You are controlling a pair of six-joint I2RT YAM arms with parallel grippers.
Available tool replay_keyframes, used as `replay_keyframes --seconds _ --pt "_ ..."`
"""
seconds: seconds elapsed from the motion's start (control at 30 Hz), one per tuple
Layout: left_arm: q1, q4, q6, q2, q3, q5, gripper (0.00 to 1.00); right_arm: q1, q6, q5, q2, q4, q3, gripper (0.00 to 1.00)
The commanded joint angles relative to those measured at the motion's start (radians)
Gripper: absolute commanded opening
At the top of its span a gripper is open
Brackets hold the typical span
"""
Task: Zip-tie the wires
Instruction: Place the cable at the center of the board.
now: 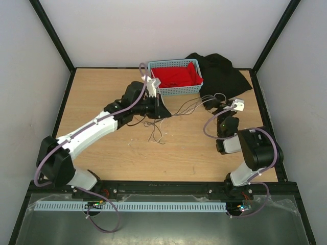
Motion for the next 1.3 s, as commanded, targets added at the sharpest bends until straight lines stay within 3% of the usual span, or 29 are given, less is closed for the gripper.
replay_keyframes --seconds 0.0,0.17,0.4,0.57,0.73,0.97,1.27 --pt "0.016 0.101 -0.009 0.094 -0.042 0.033 0.0 -0.052 -0.036 -0.039 -0.054 0.078 0.005 0.99" --pt "0.013 0.178 -0.045 0.266 -0.025 0.074 0.0 -0.074 -0.103 -0.026 -0.129 -0.114 0.018 0.99" --pt "-0.006 0.219 -0.032 0.394 0.024 -0.019 0.0 -0.074 -0.047 0.07 -0.271 -0.603 0.077 0.99" --pt "-0.008 0.222 -0.026 0.485 0.088 -0.016 0.0 -0.074 -0.022 -0.064 -0.243 -1.136 0.306 0.99" --pt "-0.005 0.222 -0.017 0.563 0.134 -0.039 0.0 -0.075 -0.044 -0.131 -0.249 -1.382 0.372 0.99" --pt "0.007 0.208 0.002 0.603 0.141 -0.079 0.0 -0.074 -0.039 -0.258 -0.27 -1.549 0.382 0.99" --pt "0.015 0.201 -0.008 0.554 0.035 -0.114 0.0 -0.074 -0.043 -0.32 -0.331 -1.581 0.447 0.99"
